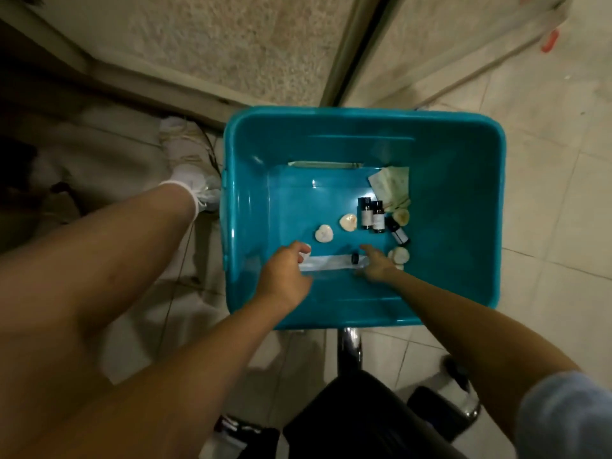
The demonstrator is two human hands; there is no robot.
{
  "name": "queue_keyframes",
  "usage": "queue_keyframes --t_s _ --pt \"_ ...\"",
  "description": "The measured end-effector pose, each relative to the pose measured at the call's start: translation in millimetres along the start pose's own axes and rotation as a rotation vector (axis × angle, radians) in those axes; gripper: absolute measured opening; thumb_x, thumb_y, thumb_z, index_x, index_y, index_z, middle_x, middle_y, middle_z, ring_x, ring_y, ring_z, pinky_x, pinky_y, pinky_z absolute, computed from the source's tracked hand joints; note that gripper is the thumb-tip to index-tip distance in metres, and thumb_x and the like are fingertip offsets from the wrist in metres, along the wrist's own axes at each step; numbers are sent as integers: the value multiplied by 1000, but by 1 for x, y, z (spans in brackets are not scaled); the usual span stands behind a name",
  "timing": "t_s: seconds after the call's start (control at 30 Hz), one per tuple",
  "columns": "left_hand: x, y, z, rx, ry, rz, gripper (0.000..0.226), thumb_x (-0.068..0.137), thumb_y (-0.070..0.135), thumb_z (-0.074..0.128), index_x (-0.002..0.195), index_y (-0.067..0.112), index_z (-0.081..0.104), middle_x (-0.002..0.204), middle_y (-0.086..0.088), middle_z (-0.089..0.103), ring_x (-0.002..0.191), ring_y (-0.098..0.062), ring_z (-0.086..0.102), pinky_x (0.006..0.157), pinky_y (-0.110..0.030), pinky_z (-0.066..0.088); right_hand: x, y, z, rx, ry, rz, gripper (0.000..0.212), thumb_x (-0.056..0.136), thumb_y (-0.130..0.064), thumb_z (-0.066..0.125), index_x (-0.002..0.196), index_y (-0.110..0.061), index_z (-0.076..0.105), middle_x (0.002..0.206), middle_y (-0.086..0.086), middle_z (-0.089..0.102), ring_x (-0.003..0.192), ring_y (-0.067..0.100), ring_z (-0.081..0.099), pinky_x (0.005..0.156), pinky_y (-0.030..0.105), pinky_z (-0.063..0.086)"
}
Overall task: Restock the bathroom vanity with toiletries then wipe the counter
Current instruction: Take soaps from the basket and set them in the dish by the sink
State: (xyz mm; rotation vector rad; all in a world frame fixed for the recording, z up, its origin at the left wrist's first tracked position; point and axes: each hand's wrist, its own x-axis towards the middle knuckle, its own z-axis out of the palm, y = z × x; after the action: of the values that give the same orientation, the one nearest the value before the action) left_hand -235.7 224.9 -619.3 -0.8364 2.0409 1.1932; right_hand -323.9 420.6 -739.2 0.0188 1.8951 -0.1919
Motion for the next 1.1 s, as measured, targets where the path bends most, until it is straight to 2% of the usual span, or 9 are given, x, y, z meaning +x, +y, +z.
queue_keyframes --t_s 0.13,0.33,0.4,0.57,0.73,0.8,0.93,1.03,1.1 --pt "7 4 4 29 -39 38 46 77 1 67 120 12 55 116 -8 58 107 -22 56 93 -25 44 16 4 11 -96 -15 3 79 85 -28 67 148 -13 22 152 15 25 138 34 29 114 41 27" --pt "12 0 2 68 -54 54 48 79 1 65 124 13 53 121 -6 56 110 -19 55 95 -24 41 34 7 9 -352 -73 0 60 92 -33 53 144 -14 29 145 20 24 133 42 30 113 44 25" --pt "10 -4 2 75 -66 35 48 79 2 66 123 14 53 122 -7 56 112 -20 55 98 -26 42 37 5 5 -476 -76 8 55 95 -35 48 144 -17 30 147 18 21 134 45 24 112 46 22" --pt "4 -7 2 102 -92 -9 48 80 6 66 124 19 52 123 -6 56 113 -22 54 100 -30 43 34 11 -9 -606 -78 -6 45 94 -36 49 136 -23 42 146 11 30 134 37 25 111 48 26" --pt "-8 -1 1 85 -93 -31 47 80 5 65 124 17 53 122 -8 56 113 -23 55 101 -32 44 9 23 -21 -465 -170 36 52 96 -42 45 137 -11 42 142 17 40 129 33 40 104 36 34" --pt "-12 2 0 84 -92 -32 46 81 5 65 123 18 54 121 -7 56 112 -23 55 100 -32 44 -5 28 -21 -394 -112 -6 48 96 -38 48 133 -8 45 136 19 46 122 32 46 98 33 37" --pt "-25 8 -1 59 -63 -24 45 78 4 68 119 17 56 116 -7 58 108 -27 57 97 -34 47 -41 20 -10 -148 38 -178 43 93 -33 54 130 -10 51 127 15 56 113 30 53 92 31 40" --pt "-37 18 -6 107 -58 18 49 79 8 68 124 18 53 120 -6 57 111 -26 55 98 -32 44 -63 -6 -11 115 27 -286 42 90 -30 62 126 -10 57 118 7 62 109 25 58 90 30 42" --pt "-48 28 -11 140 -32 64 55 81 11 68 131 20 48 126 -5 53 114 -24 53 101 -31 42 -87 -29 -19 273 4 -384 40 88 -28 65 123 -9 60 100 -2 64 93 15 60 81 26 45"
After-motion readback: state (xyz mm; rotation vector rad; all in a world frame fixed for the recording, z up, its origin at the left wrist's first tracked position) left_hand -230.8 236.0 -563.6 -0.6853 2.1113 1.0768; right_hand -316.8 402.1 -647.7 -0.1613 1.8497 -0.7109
